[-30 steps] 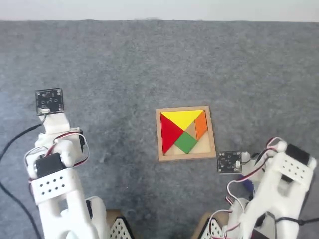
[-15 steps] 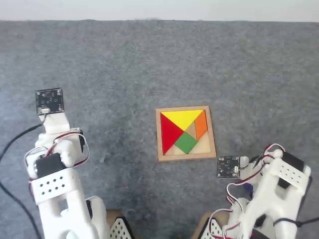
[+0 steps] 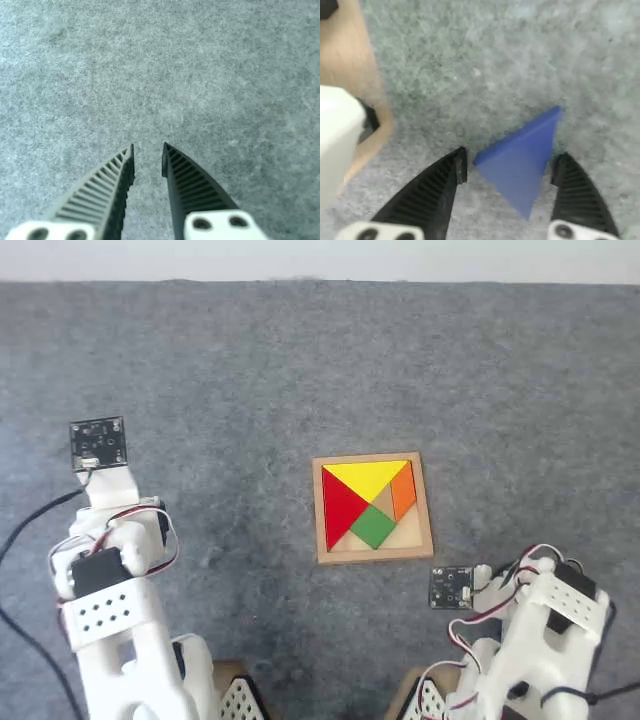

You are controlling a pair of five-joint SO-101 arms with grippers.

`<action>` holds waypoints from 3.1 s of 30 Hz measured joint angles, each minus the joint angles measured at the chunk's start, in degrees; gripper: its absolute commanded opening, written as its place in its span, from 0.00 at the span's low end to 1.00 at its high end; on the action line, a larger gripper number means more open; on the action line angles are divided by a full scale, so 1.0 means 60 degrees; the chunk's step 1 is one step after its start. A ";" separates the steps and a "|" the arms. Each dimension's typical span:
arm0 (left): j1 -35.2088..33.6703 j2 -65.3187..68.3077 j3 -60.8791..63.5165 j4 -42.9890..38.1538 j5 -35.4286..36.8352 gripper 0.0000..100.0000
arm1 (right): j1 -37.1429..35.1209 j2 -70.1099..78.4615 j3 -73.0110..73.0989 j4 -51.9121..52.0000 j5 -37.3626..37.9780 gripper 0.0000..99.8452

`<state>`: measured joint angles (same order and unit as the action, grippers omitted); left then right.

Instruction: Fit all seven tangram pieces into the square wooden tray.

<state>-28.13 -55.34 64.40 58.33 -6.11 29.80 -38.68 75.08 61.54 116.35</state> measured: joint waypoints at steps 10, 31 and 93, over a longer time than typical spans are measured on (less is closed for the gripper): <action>0.0000 0.0000 0.0000 0.0000 0.0000 0.09 | -0.0015 -0.0029 -0.0103 -0.0220 -0.0132 0.09; 0.0000 0.0000 0.0000 0.0000 0.0000 0.09 | -0.7311 0.0205 -0.3941 0.1231 -0.4352 0.09; 0.0000 0.0000 0.0000 0.0000 0.0000 0.09 | -0.7780 0.7868 -0.9465 0.2989 0.3604 0.17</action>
<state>-28.13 -55.34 64.40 58.33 -6.11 -16.88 8.53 18.29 79.47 137.98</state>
